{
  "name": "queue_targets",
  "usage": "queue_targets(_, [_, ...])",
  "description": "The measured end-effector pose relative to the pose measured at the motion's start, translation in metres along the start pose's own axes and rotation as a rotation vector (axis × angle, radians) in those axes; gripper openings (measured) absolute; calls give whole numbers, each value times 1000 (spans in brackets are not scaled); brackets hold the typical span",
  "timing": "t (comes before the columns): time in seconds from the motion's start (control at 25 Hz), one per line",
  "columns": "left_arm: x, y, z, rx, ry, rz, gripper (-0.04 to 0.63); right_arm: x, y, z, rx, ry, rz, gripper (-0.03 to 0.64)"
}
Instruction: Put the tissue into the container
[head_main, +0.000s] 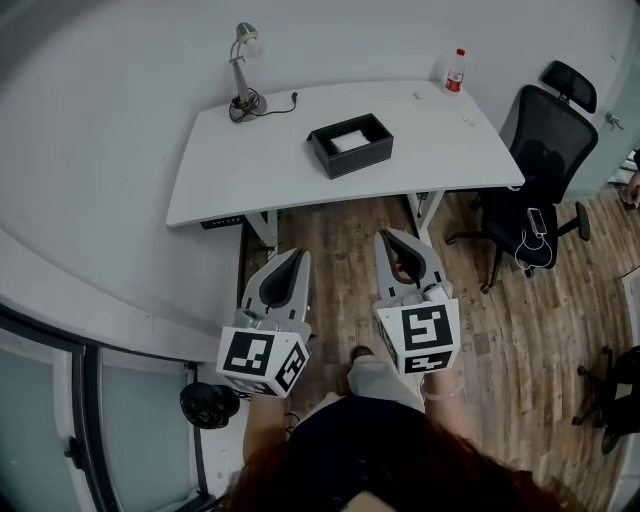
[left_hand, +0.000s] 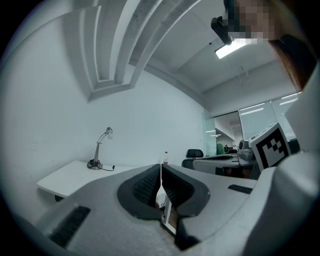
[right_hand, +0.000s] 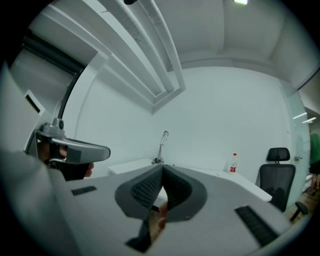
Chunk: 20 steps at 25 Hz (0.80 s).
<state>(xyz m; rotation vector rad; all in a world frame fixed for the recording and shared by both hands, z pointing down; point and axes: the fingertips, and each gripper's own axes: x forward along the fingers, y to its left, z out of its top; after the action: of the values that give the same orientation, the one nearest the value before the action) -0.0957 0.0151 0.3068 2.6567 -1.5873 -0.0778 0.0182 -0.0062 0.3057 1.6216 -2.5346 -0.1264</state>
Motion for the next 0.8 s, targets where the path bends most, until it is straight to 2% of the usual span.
queue_targets(0.28, [-26, -16, -3, -5, 9, -2, 30, -35, 12, 7, 65, -56, 36, 20])
queue_targets(0.8, [-53, -36, -4, -23, -4, -25, 30, -74, 23, 12, 23, -74, -1, 20])
